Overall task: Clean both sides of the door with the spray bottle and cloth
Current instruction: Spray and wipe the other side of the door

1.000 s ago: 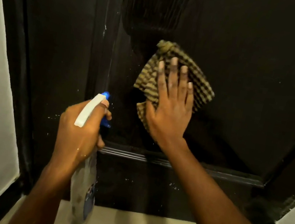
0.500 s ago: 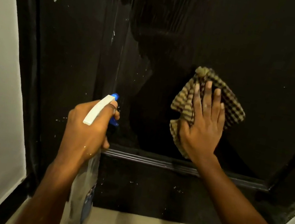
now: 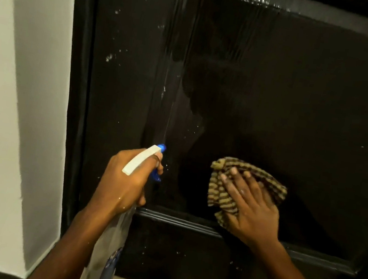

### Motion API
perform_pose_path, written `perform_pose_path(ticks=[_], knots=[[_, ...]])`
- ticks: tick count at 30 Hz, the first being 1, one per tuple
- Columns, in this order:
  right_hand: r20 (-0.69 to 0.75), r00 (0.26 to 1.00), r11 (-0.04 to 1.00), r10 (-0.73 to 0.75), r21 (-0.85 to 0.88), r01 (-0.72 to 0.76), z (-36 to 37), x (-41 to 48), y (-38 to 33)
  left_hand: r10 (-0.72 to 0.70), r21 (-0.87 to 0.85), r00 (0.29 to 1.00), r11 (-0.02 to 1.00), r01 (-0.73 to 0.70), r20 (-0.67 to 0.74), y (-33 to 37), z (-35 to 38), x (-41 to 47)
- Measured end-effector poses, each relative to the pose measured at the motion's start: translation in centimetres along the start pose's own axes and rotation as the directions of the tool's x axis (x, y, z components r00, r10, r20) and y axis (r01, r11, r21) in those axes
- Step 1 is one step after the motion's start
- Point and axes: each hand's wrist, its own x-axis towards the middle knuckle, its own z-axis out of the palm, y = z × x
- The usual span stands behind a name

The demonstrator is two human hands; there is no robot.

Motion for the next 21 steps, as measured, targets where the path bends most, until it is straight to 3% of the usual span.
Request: perform_pose_path(ticks=[5,9,12,16,21], knots=[[-0.126,0.961,0.967,0.248,-0.028,-0.254,-3.1,10.5,0.9,-0.017,-0.008,1.0,1.0,0.017,-0.011,1.2,-1.5,0.6],[-0.164,0.946,0.959,0.279,-0.013,-0.285,-4.5,18.5,-2.7,0.066,-0.011,0.992,0.998,-0.067,-0.107,2.2,-3.2,0.8],[-0.147,0.98,0.99,0.131,-0.042,-0.138,-3.4,18.9,-5.7,0.124,-0.003,0.977,0.992,-0.127,-0.172,3.0,-4.0,0.5],[-0.091,0.976,0.978,-0.196,-0.096,0.188,0.3,13.9,-8.7,0.113,0.017,0.97,0.994,-0.112,-0.217,3.5,-4.7,-0.2],[0.186,0.822,0.836,-0.538,-0.009,0.549,4.0,5.4,-9.4,0.092,-0.031,0.978,0.995,-0.1,-0.19,3.4,-4.9,-1.0]])
